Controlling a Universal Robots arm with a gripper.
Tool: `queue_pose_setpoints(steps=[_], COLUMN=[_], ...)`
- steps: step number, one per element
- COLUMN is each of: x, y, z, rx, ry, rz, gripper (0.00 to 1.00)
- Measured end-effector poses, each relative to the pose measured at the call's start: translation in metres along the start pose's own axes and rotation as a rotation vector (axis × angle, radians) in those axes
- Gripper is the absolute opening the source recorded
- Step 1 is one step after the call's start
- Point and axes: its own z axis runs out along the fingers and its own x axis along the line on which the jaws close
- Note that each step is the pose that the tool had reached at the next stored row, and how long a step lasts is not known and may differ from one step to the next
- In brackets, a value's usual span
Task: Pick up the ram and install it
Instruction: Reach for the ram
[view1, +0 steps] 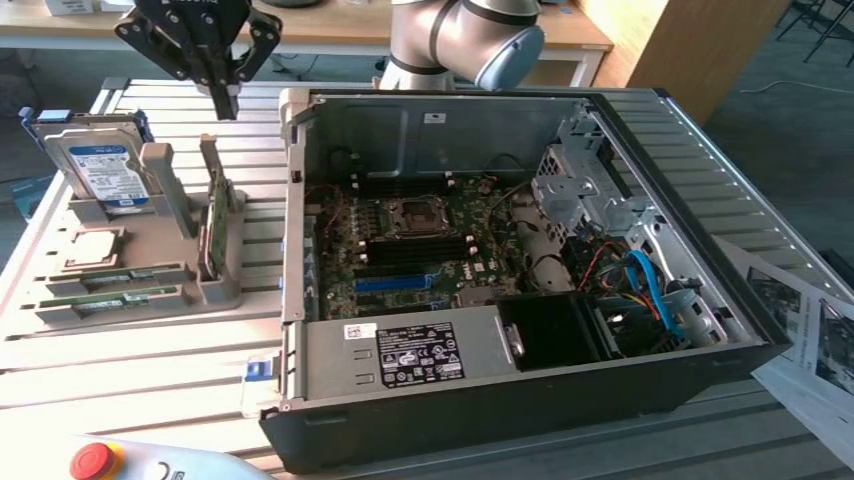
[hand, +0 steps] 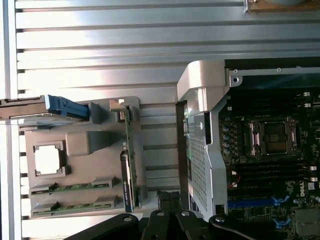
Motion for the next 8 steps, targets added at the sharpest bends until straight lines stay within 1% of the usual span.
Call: queue_pose_setpoints(steps=[8], x=[0.013], y=[-0.0002], z=[-0.0003], rx=[0.0001], ry=[0.0001], rz=[0.000], gripper=[0.10])
